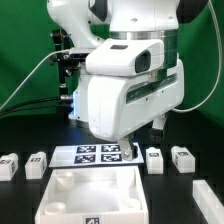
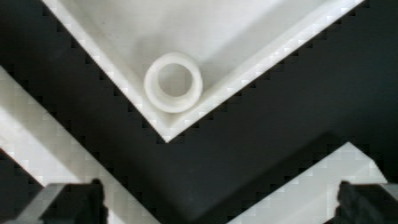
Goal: Assemble one leg
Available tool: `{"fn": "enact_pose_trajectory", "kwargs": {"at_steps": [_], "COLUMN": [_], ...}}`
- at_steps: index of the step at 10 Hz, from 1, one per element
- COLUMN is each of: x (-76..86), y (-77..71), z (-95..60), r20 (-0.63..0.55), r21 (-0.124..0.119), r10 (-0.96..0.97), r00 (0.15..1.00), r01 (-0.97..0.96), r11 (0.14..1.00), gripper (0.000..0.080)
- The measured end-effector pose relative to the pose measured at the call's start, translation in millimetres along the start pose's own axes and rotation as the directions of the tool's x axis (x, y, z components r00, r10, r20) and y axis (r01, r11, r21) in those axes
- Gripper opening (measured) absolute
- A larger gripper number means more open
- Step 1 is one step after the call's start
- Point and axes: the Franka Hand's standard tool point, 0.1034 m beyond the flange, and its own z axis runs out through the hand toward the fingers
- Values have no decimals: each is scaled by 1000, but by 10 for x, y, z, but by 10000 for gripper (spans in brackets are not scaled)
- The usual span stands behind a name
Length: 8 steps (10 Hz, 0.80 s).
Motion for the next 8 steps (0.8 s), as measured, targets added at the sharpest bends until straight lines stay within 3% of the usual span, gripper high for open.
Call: {"fn": "enact_pose_trajectory", "kwargs": {"at_steps": [8], "x": [-5], "y": [-4], "z": [6], "r20": [1], "r21": [1], "r10": [-39], "r00": [999], "r01": [39], "r11": [999], "gripper": [649]}}
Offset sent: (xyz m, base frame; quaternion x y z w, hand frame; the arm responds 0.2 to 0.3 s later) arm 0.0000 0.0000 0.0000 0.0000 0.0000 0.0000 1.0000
